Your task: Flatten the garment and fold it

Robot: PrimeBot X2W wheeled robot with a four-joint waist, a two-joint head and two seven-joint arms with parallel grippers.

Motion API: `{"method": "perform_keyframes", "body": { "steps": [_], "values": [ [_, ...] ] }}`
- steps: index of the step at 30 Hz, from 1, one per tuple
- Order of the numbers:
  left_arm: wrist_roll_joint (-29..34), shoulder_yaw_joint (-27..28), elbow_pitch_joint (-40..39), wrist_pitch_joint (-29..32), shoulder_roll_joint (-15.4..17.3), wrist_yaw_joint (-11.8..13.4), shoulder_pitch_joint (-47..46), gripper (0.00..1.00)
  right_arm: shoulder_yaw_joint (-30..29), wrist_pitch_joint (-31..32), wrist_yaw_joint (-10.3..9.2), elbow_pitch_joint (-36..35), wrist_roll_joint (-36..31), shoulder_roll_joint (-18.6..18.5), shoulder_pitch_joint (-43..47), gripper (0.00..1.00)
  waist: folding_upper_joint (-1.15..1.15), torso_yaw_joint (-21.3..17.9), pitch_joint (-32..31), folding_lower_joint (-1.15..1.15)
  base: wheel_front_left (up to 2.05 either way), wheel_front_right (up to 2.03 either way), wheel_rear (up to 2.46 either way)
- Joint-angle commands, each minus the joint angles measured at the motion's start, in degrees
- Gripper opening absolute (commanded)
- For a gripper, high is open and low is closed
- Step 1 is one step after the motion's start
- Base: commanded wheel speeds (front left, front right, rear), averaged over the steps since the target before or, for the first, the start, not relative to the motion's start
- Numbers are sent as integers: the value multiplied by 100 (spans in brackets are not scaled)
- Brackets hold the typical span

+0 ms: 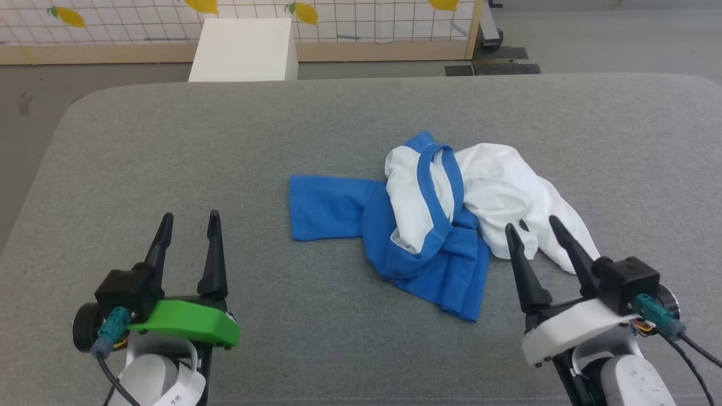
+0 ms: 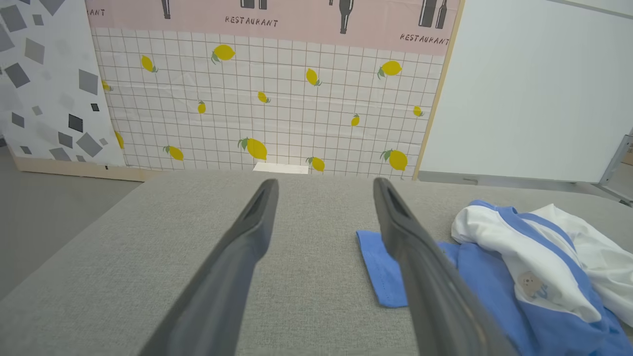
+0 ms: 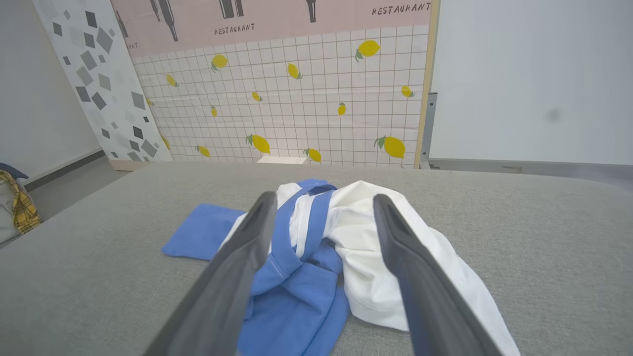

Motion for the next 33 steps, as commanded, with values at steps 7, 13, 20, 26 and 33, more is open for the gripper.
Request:
{"method": "perform_keyframes", "body": {
  "steps": [7, 13, 20, 26, 33],
  "values": [
    [272, 163, -131, -27, -294, -186, 210, 100, 516, 1236, -9, 650, -238, 3, -163, 100, 0, 208, 193, 0, 0, 0, 0],
    [406, 297, -166, -27, -481, -360, 120, 100, 912, 2367, -9, 1383, -453, 3, -726, 100, 0, 423, 439, 0, 0, 0, 0],
    [544, 368, -145, -27, -665, -528, -29, 100, 1143, 3094, -9, 2179, -880, -1, -1340, 100, 0, 718, 695, 0, 0, 0, 0],
    [615, 395, -153, -27, -788, -596, -57, 100, 961, 3369, -9, 2624, -1115, 0, -1534, 98, 0, 849, 735, 0, 0, 0, 0],
    [694, 508, -31, -27, -854, -652, 89, 100, 240, 2803, -9, 2187, -747, 2, -1428, 0, 0, 627, 445, 0, 0, 0, 0]
  ]
}}
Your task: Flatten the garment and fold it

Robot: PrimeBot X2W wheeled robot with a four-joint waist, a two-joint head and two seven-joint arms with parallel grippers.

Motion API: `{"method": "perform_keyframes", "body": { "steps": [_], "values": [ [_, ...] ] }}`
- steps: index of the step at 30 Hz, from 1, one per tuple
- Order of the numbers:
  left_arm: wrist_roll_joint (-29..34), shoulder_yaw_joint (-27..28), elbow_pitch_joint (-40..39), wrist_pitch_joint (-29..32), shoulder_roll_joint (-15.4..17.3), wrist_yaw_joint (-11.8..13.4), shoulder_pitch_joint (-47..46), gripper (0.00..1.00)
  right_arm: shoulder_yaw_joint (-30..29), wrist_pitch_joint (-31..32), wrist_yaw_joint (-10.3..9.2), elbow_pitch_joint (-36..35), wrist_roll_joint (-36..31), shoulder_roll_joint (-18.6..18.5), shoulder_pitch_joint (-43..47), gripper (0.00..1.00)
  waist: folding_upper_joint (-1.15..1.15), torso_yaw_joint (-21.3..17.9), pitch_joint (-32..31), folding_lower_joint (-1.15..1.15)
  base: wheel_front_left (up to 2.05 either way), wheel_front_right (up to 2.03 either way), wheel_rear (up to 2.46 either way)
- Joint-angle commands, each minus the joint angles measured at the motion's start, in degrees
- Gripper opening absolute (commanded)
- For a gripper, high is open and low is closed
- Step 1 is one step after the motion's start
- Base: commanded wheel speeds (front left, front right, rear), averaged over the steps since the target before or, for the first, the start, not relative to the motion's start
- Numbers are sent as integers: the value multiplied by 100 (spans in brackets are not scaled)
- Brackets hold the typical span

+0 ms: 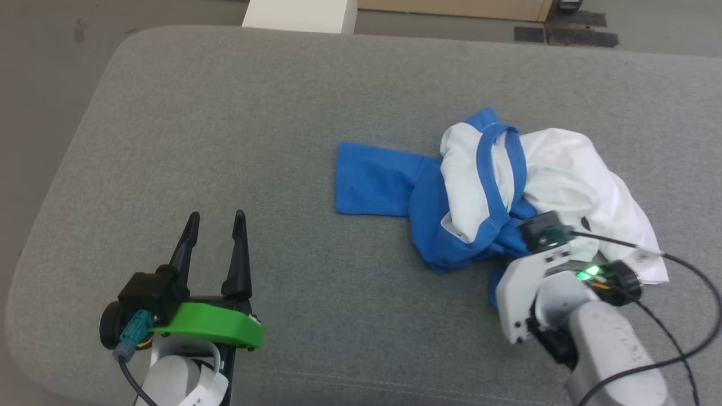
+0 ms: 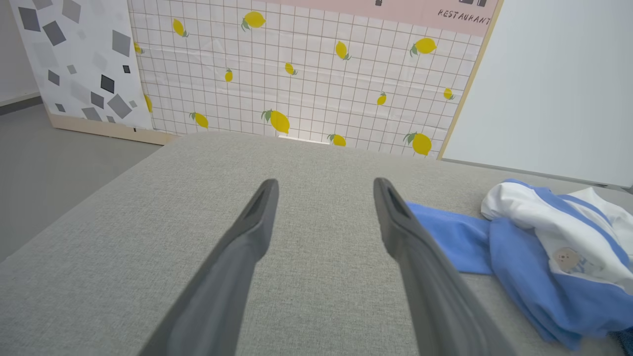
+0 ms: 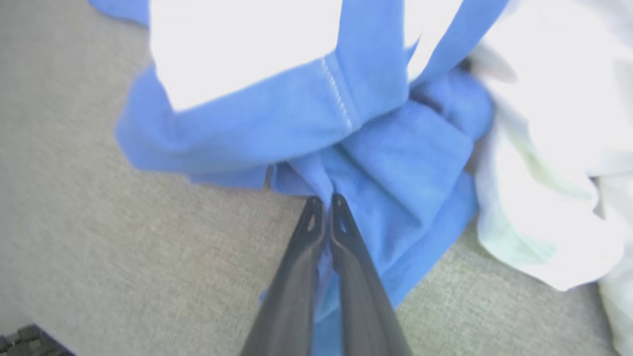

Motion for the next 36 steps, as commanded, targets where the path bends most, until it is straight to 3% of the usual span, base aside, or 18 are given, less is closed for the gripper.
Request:
{"method": "perform_keyframes", "body": {
  "steps": [1, 5, 10, 16, 20, 21, 22, 23, 24, 29, 36],
  "values": [
    [45, 42, 20, -27, -23, -31, 37, 100, -175, -126, -11, -237, 78, -22, 88, 0, 0, -173, -171, 0, 0, 0, 0],
    [104, 145, 34, -27, -28, -39, 145, 100, -1018, -341, -11, -1248, 314, -22, 334, 0, 0, -412, -330, 0, 0, 0, 0],
    [138, 152, 41, -27, -39, -72, 199, 100, -2635, -193, -11, -2175, 230, -22, 765, 0, 0, -600, -391, 0, 0, 0, 0],
    [147, 80, 56, -27, -54, -108, 107, 100, -4390, 94, -11, -1851, -29, -22, 1020, 0, 0, -677, -322, 0, 0, 0, 0],
    [154, 42, 98, -27, -60, -128, 86, 100, -4929, 114, -11, -1205, -197, -22, 1031, 0, 0, -687, -310, 0, 0, 0, 0],
    [156, 37, 111, -27, -61, -133, 88, 100, -4950, 113, -11, -1071, -189, -22, 1022, 0, 0, -687, -314, 0, 0, 0, 0],
    [158, 35, 124, -27, -62, -137, 95, 100, -4925, 91, -11, -921, -140, -22, 1010, 20, 0, -689, -321, 0, 0, 0, 0],
    [160, 35, 134, -27, -63, -140, 104, 100, -4878, 48, -11, -832, -70, -22, 999, 71, 0, -694, -326, 0, 0, 0, 0],
    [163, 35, 148, -27, -64, -143, 118, 100, -4798, -39, -11, -757, 10, -22, 991, 100, 0, -702, -332, 0, 0, 0, 0],
    [171, -22, 234, -27, -67, -164, 104, 100, -3952, -773, -11, -882, 471, -22, 1086, 100, 0, -725, -368, 0, 0, 0, 0],
    [155, -286, 382, -27, -74, -192, -114, 100, -2201, -1850, -11, -1876, 1092, -22, 1414, 100, 0, -806, -371, 0, 0, 0, 0]
  ]
}}
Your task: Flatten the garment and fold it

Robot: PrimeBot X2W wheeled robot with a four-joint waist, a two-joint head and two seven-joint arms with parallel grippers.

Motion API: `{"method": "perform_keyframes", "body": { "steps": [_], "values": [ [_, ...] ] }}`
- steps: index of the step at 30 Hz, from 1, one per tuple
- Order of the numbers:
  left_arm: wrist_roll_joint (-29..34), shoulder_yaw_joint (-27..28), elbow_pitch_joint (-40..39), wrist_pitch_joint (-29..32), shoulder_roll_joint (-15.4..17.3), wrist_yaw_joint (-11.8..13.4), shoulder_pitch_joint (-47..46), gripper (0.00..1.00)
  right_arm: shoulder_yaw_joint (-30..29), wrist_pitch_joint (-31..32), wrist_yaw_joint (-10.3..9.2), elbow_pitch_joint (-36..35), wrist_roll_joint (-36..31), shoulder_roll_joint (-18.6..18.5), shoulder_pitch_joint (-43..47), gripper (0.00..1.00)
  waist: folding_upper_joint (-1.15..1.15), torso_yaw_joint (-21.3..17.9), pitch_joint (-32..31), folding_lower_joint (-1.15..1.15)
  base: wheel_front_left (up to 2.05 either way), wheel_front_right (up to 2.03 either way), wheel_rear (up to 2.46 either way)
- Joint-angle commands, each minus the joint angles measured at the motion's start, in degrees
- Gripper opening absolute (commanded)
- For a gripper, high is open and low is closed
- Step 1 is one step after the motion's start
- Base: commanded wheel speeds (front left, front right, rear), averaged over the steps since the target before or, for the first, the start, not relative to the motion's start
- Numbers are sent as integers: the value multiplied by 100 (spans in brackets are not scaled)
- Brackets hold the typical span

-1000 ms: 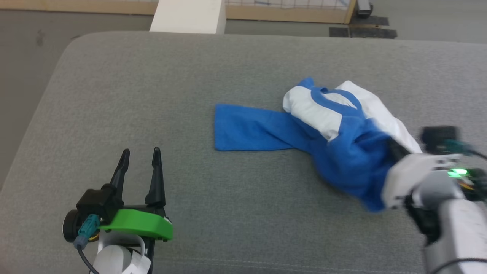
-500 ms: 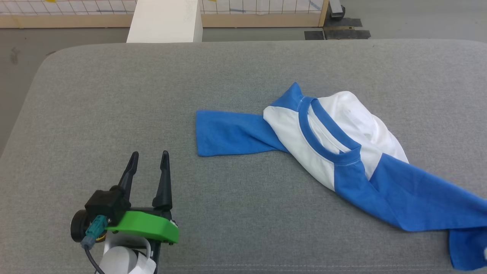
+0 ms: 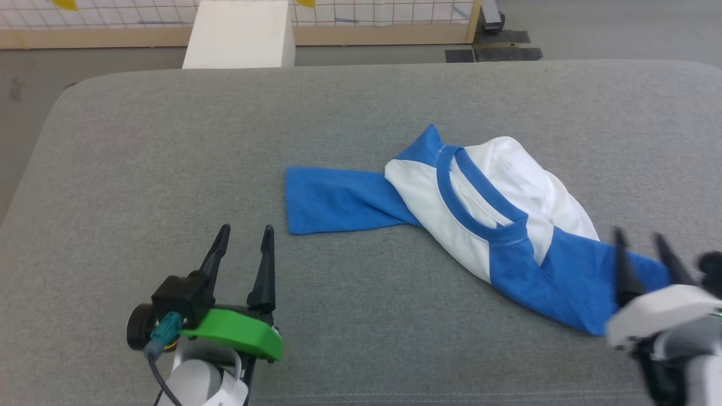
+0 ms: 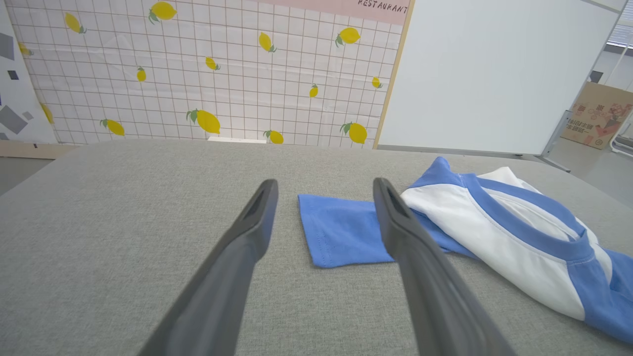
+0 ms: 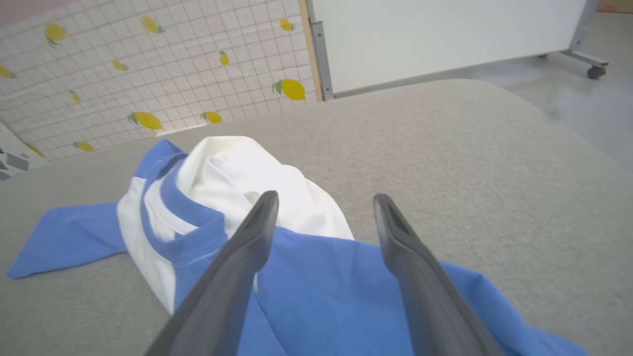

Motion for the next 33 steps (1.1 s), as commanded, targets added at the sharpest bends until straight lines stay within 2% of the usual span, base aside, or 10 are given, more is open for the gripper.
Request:
{"method": "perform_keyframes", "body": {
  "steps": [1, 5, 9, 13, 21, 29, 30, 31, 32, 33],
  "values": [
    [48, -47, 27, -27, -24, -37, -157, 100, 285, -74, -9, -142, 20, -1, 95, 100, 0, -64, 0, 0, 0, 0, 0],
    [19, -127, 53, -27, -27, 0, -270, 100, 1165, 63, -9, -256, 39, -1, -6, 100, 0, -156, 53, 0, 0, 0, 0],
    [-8, -201, 46, -27, -28, 4, -357, 100, 1602, 522, -9, 84, -118, -1, -415, 100, 0, -110, 173, 0, 0, 0, 0],
    [-39, -262, 48, -27, -29, 2, -432, 100, 1607, 952, -9, 626, -349, -1, -951, 100, 0, 66, 327, 0, 0, 0, 0],
    [-88, -275, -12, -27, -30, 47, -548, 100, 1731, 1283, -9, 1476, -615, -1, -2162, 100, 0, 420, 644, 0, 0, 0, 0],
    [-173, -298, -84, -27, -31, 84, -674, 100, 1419, 2598, -9, 2498, -752, -1, -3140, 100, 0, 716, 894, 0, 0, 0, 0],
    [-188, -299, -90, -27, -31, 95, -683, 100, 1412, 2697, -9, 2541, -750, -1, -3191, 97, 0, 741, 913, 0, 0, 0, 0],
    [-199, -296, -95, -27, -31, 108, -689, 100, 1425, 2796, -9, 2572, -761, -1, -3230, 47, 0, 765, 928, 0, 0, 0, 0],
    [-208, -288, -99, -27, -31, 122, -687, 100, 1468, 2845, -9, 2562, -797, -1, -3248, 17, 0, 780, 935, 0, 0, 0, 0],
    [-213, -280, -102, -27, -31, 130, -681, 100, 1492, 2836, -9, 2520, -837, -1, -3246, 0, 0, 788, 936, 0, 0, 0, 0]
  ]
}}
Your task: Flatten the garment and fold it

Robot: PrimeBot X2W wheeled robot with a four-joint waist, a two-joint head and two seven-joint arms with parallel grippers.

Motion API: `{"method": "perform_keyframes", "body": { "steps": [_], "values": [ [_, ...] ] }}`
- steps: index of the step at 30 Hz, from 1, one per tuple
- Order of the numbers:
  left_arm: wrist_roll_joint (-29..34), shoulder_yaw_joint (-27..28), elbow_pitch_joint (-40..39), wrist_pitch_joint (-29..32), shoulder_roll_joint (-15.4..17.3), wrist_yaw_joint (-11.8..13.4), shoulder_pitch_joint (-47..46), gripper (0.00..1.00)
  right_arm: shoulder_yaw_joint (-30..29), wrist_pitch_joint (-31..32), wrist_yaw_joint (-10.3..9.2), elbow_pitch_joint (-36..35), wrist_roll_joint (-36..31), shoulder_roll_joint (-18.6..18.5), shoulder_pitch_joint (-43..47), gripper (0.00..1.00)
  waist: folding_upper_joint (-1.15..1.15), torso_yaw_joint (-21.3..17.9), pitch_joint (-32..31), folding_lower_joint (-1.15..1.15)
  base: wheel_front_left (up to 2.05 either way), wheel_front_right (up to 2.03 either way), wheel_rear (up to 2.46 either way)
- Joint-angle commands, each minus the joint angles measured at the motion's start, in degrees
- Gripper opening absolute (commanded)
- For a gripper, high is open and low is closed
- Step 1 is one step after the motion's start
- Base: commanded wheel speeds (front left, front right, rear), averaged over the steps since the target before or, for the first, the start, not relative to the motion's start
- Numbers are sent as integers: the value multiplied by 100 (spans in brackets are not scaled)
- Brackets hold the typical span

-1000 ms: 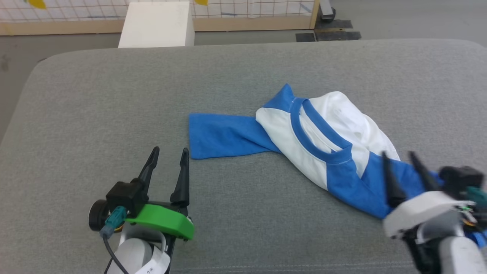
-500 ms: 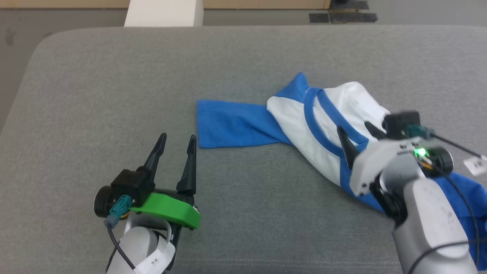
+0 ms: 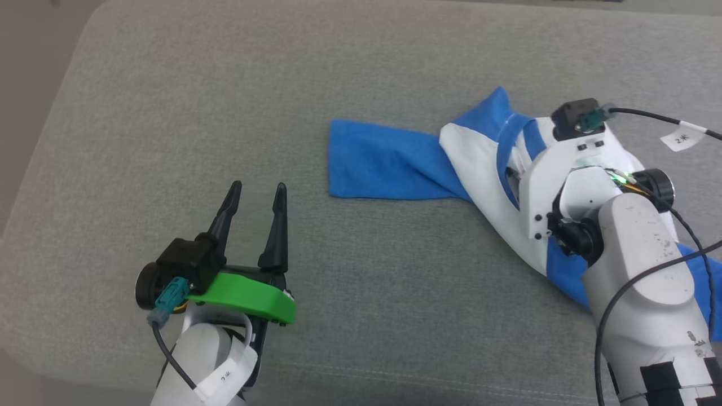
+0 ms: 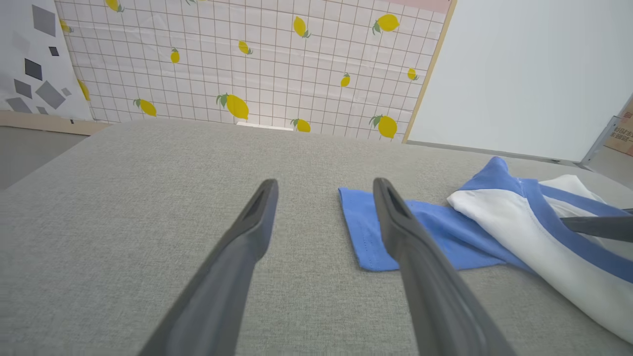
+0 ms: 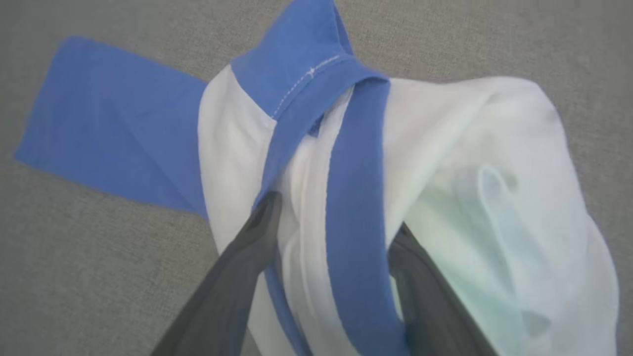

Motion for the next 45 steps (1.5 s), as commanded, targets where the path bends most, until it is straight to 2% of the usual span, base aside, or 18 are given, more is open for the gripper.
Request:
{"method": "perform_keyframes", "body": {
  "steps": [1, 4, 8, 13, 15, 16, 17, 20, 22, 28, 33, 38, 45],
  "values": [
    [-45, 14, -23, -27, -14, 28, -66, 100, 59, -19, -9, -83, -63, 4, -27, 0, 0, 75, 48, 0, 0, 0, 0],
    [-42, 64, -7, -27, -14, 53, -6, 100, 292, -112, -9, -396, -28, 4, 157, 0, 0, 60, -54, 0, 0, 0, 0],
    [-5, 202, 13, -27, -15, 61, 103, 100, 1041, -248, -9, -1213, 244, 4, 648, 0, 0, -38, -263, 0, 0, 0, 0],
    [55, 360, 3, -27, -15, 53, 250, 100, 2311, 152, -9, -2357, 716, -221, 1705, 0, 0, -191, -519, 0, 0, 0, 0],
    [63, 397, -6, -27, -15, 54, 304, 100, 2554, 386, -9, -2675, 902, -341, 2166, 0, 0, -241, -594, 0, 0, 0, 0],
    [65, 411, -10, -27, -15, 57, 327, 100, 2625, 483, -9, -2783, 964, -393, 2355, 26, 0, -264, -628, 0, 0, 0, 0],
    [69, 420, -18, -27, -15, 56, 356, 100, 2669, 591, -9, -2906, 1046, -446, 2580, 100, 0, -286, -658, 0, 0, 0, 0],
    [90, 428, -17, -27, -15, 41, 415, 100, 2404, 642, -9, -3169, 1125, -440, 3010, 100, 0, -323, -731, 0, 0, 0, 0],
    [102, 432, -8, -27, -15, 32, 444, 100, 1976, 451, -9, -3395, 1093, -337, 3215, 100, 0, -337, -770, 0, 0, 0, 0],
    [93, 303, 35, -27, -15, -15, 448, 100, 385, -827, -9, -4069, 849, -24, 3518, 100, 0, -360, -823, 0, 0, 0, 0],
    [69, -246, 211, -24, -15, -101, 94, 100, -640, -1899, -9, -3990, 875, 1, 3634, 100, 0, -397, -734, 0, 0, 0, 0],
    [-36, -1032, 609, 333, -15, -179, -814, 100, -897, -2569, -9, -3669, 816, 2, 3580, 100, 0, -497, -590, 0, 0, 0, 0],
    [-550, -2056, 1663, 1639, -15, -219, -2431, 100, -631, -2819, -9, -3371, 877, 3, 3421, 100, 0, -849, -314, 0, 0, 0, 0]
  ]
}}
